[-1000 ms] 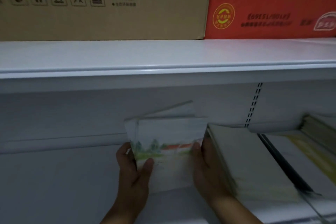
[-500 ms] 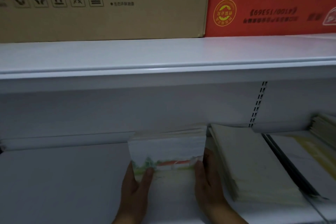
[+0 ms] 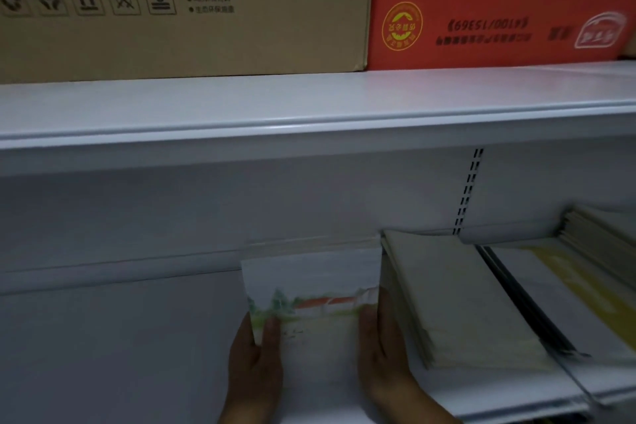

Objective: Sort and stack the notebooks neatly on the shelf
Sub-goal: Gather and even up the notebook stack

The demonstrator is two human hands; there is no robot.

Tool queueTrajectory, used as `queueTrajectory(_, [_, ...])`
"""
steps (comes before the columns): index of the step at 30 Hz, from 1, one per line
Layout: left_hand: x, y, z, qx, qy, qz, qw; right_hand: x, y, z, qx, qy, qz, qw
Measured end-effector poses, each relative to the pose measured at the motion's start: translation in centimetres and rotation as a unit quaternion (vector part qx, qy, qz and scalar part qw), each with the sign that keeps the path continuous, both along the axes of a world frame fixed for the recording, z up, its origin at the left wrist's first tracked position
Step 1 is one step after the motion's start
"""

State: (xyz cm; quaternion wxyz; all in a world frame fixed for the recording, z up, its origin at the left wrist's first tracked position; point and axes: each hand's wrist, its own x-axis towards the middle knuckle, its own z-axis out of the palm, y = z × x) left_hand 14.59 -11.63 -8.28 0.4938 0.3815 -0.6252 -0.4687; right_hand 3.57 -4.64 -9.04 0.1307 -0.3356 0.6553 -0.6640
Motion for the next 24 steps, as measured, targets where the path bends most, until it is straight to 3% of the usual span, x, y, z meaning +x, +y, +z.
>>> queueTrajectory(5, [0.5, -0.8, -1.5, 0.012, -0.078, 0.023, 0.997, 0.6, 0.4, -0.4, -0.011, -0.091, -0.004, 0.996])
queueTrajectory(9, [1.3, -0.8, -1.2, -0.063, -0.177, 0.027, 0.982, 0.7, 0.5, -0.5, -0.022, -0.120, 0.016, 0.992])
queueTrajectory(12, [1.7, -1.1, -0.6, -0.178, -0.210, 0.062, 0.959, 0.5, 0.5, -0.8, 0.001, -0.107, 0.034, 0.994])
queueTrajectory(15, [1.9, -0.6, 0.4, -0.143, -0.154, -0.008, 0.978, -0.2, -0.3, -0.8, 0.048, -0.057, 0.018, 0.997])
queueTrajectory(19, [1.6, -3.6, 0.0, 0.026, -0.192, -0.138, 0.971, -2.4, -2.0, -0.8, 0.143, 0.064, -0.011, 0.988])
queueTrajectory(22, [1.4, -5.5, -0.6, 0.066, -0.335, -0.138, 0.930, -3.4, -2.9, -0.2, 0.321, 0.109, 0.028, 0.940])
queueTrajectory(24, [1.2, -6.0, -0.3, 0.076, -0.348, -0.129, 0.926, -3.8, -3.4, 0.1, 0.411, 0.130, 0.061, 0.900])
